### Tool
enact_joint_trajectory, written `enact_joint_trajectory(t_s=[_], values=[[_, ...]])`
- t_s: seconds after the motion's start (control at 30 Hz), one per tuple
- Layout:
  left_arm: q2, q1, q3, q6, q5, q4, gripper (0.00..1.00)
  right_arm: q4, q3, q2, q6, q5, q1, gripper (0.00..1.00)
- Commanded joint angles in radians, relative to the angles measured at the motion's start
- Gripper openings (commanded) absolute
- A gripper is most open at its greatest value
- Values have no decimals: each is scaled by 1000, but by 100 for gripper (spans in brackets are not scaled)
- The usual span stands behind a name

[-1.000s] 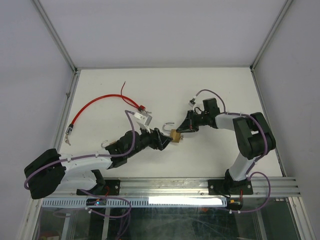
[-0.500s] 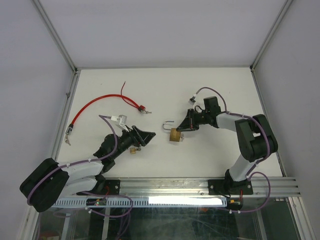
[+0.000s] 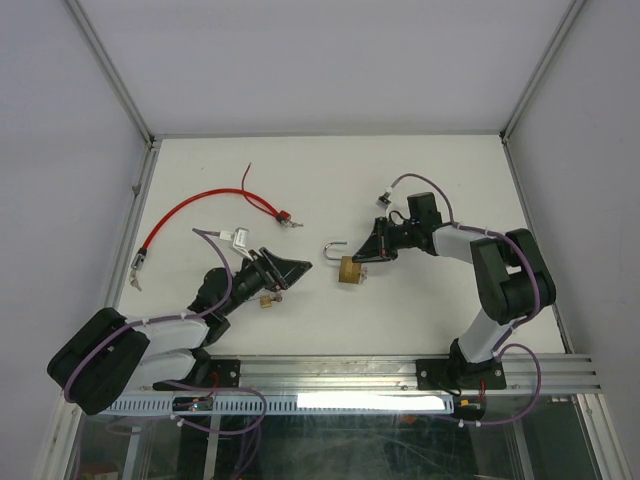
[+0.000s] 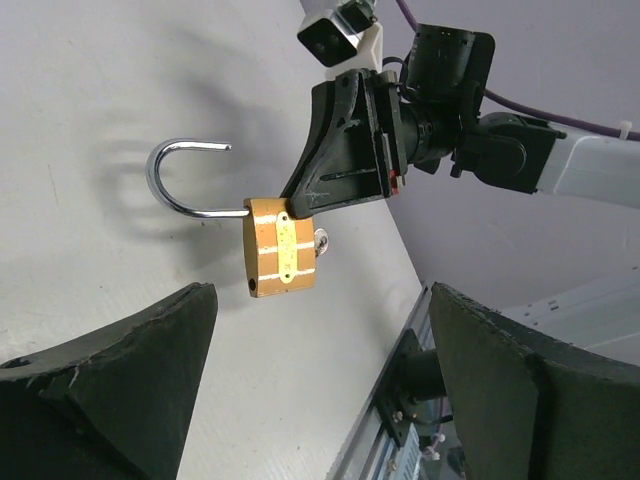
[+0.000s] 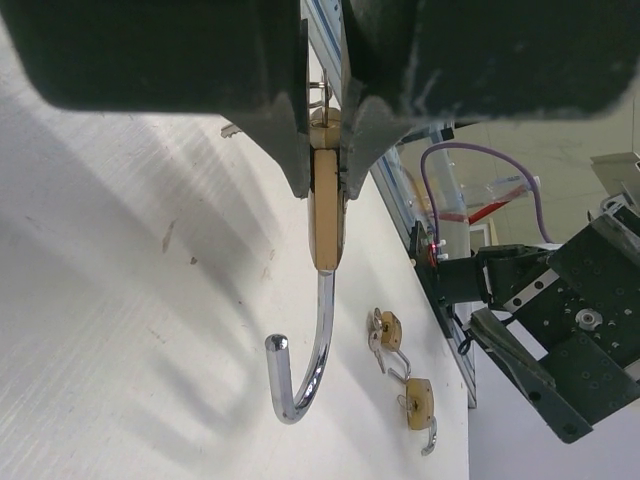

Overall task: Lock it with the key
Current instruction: Pick up the lock from the center of the board.

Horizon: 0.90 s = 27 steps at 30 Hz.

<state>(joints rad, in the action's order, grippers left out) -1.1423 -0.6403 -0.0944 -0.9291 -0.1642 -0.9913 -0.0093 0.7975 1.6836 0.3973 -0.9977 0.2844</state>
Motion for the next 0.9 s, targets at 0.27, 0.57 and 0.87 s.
enact_joint_trajectory(t_s=[0.27,0.57,0.87], values=[[-104,36,-51,-48,-76,-85,68,68,49,-98,33,-129,-6,0],[-165,36,-160,89,-141,35,69,80,46,-110,31,-142,-3,0],[-408,36,-167,-84,-268,-268,73,162,31,-156,69,-223,11,0]])
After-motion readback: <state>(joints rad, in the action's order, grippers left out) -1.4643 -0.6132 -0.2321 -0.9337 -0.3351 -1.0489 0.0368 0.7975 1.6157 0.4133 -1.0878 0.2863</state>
